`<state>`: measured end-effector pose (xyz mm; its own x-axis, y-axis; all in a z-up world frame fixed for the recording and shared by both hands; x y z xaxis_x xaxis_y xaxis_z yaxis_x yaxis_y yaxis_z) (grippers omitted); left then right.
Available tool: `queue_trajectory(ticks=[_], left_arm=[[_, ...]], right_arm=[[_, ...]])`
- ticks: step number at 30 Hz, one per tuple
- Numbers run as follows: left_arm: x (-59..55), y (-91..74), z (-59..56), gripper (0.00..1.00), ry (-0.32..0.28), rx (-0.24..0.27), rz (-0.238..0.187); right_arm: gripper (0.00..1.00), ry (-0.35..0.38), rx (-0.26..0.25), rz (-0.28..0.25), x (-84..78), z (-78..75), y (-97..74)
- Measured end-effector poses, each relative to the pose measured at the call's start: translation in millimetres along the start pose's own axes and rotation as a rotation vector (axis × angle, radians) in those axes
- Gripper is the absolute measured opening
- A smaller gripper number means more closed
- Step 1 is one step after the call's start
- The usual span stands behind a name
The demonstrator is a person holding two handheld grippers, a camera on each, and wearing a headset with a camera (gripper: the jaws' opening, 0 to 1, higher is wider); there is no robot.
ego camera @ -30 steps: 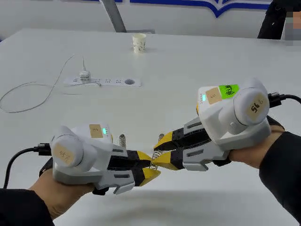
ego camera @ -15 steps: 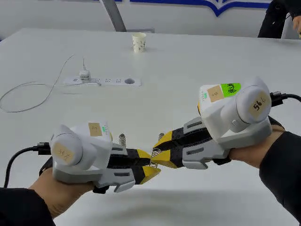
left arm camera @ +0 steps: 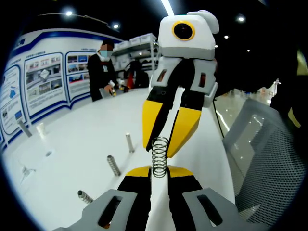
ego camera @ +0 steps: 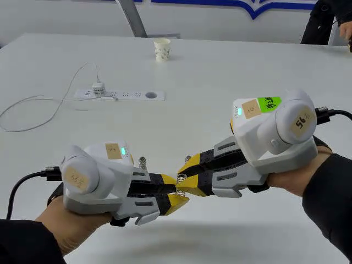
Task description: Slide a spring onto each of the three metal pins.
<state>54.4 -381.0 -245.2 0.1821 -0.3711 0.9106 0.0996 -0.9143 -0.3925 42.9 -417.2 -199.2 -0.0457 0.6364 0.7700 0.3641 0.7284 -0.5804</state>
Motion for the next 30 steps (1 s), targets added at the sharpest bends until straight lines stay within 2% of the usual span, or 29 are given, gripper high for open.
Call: queue_trajectory(ticks=[11,30], left_arm=[[0.2,-7.5,5.0,0.23,-0.03,0.02,-0.009],[-6.0,-29.2,14.8,0.32,-0.074,0.08,-0.019]], right_arm=[[0.12,0.009,-0.014,0.002,-2.2,-3.2,-3.6],[0.12,0.044,-0.065,0.018,-17.1,-11.4,-20.5]])
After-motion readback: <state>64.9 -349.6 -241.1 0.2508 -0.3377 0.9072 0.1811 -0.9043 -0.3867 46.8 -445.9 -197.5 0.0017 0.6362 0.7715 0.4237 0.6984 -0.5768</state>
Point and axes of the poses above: the centre of the closed fingertips' face, and the gripper's own axes: y roughly forward along the fingers, z roughly to its left, x roughly out of its top, the point moved 4 cm from there along -y, roughly backward along the fingers, and after that the axes turned 11 degrees about -y, right-handed, at the moved point
